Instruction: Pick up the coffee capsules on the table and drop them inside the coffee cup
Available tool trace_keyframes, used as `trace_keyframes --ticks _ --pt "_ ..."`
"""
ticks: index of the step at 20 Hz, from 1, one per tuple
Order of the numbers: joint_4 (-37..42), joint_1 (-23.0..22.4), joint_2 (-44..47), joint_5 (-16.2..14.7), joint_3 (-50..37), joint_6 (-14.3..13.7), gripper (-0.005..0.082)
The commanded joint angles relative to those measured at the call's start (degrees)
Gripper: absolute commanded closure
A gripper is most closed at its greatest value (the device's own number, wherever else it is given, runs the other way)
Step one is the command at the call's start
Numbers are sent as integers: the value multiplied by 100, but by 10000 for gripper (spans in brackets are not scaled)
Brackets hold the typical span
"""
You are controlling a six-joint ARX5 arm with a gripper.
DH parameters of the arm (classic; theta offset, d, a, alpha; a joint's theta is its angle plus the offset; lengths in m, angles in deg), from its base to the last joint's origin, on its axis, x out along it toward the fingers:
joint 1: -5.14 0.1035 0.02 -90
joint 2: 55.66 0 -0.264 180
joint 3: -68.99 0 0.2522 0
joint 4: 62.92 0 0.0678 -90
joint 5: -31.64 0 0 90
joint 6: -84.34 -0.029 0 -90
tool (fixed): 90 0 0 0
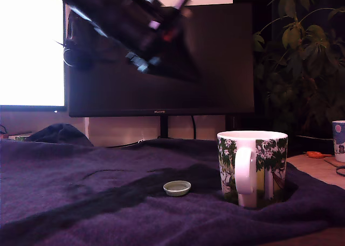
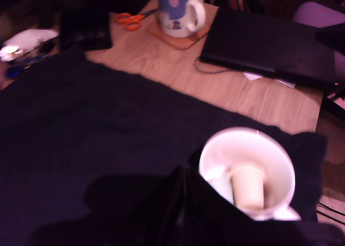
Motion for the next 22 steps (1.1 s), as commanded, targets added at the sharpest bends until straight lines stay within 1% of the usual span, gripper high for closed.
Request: trace_keyframes --ticks 1,4,7,10,14,18,19,21,22 --pt "70 105 -118 31 -304 70 788" --pt "208 341 -411 103 -640 142 788" --pt "363 688 -763 142 -1038 223 788" --pt "376 1180 -1102 140 -1379 273 788" --pt "527 1950 -1545 136 -1832 330 788" --pt "737 2682 -1930 138 -2247 614 788" --pt "765 2824 -2044 138 -2350 623 788" --pt "883 3084 -2295 142 -2583 765 788" --pt "925 3211 -2437 155 -2706 789 788"
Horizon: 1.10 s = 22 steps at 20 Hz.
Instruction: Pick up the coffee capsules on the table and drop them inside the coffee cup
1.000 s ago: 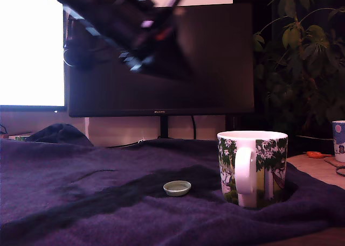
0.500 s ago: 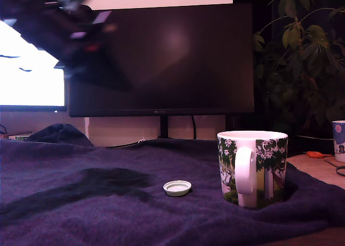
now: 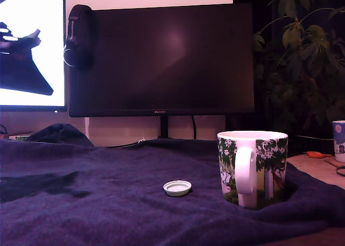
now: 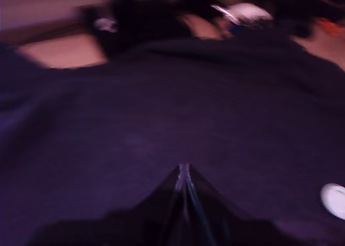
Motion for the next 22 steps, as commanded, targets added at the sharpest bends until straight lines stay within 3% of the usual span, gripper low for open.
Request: trace_keyframes --ticks 1,10,22 --pt "79 175 -249 33 -295 153 788" --pt "72 876 -2028 295 -1451 420 788" --pt "-673 970 -4376 835 -2273 807 788"
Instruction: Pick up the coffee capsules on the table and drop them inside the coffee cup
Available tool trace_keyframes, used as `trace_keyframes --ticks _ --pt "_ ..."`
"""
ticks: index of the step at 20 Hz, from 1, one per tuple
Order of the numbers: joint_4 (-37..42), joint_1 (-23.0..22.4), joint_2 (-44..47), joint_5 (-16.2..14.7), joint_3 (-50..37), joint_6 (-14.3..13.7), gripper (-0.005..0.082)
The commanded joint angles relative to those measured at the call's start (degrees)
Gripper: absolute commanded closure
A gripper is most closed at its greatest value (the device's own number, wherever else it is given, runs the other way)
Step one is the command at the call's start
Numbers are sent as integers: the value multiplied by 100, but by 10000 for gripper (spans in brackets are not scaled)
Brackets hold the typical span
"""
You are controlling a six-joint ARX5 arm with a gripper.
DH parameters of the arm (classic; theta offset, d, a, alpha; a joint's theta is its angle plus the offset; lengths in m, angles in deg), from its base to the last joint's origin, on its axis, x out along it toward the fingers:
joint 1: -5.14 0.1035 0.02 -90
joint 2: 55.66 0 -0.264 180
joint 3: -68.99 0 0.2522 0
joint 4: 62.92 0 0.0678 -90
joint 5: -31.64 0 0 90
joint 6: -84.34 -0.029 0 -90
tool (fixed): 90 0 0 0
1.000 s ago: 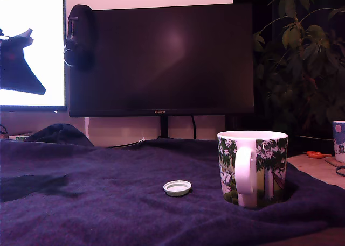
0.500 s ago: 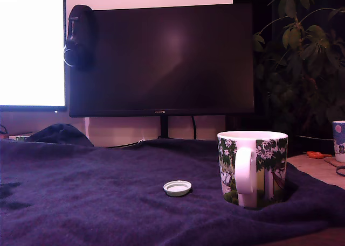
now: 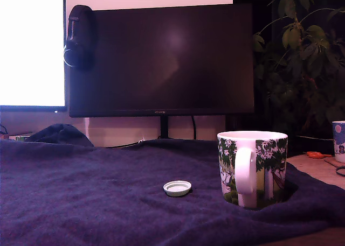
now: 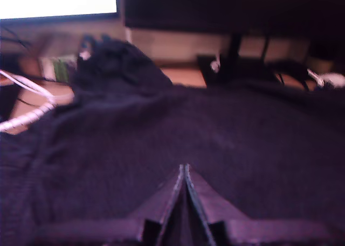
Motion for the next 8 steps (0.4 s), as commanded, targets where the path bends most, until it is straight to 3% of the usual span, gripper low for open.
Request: trace_keyframes --ticks 1,8 --pt "-52 31 -179 39 -199 76 788" --pt "-354 31 -979 140 -450 120 788"
